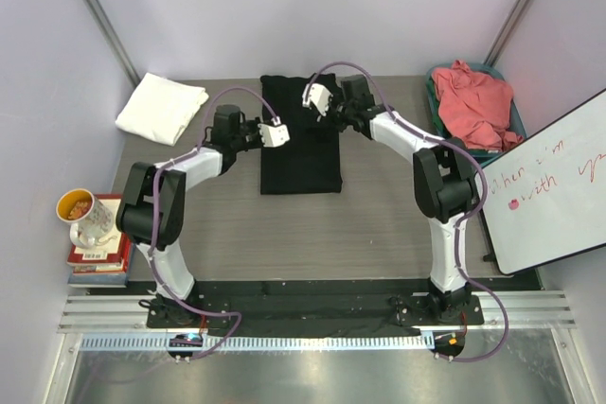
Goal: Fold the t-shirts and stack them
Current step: Fold the folded rectangular tshirt in 1/3 of the way
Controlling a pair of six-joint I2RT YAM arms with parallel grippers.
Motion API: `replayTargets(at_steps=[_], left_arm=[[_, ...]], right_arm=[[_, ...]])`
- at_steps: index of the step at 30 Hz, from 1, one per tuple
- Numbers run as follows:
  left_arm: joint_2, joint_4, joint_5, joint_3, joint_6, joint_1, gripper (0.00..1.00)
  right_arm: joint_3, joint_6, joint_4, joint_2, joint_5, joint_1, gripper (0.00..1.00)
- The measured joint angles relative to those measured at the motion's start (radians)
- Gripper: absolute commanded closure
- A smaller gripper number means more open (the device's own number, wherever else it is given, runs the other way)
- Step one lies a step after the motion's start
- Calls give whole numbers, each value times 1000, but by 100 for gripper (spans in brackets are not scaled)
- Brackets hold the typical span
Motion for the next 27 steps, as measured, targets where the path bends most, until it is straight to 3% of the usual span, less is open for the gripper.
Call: replayTargets(at_steps=[9,19,27], left_arm=[[-111,-105,-32,-103,-34,8,100],[-130,-135,-69,-124,-42,12,100],[-127,-153,-68,-109,-42,16,100]], right_arm=[[280,101,-165,179,-238,11,99],[361,72,-397,261,-412,39,99],[376,33,-452,279,-401,58,99]])
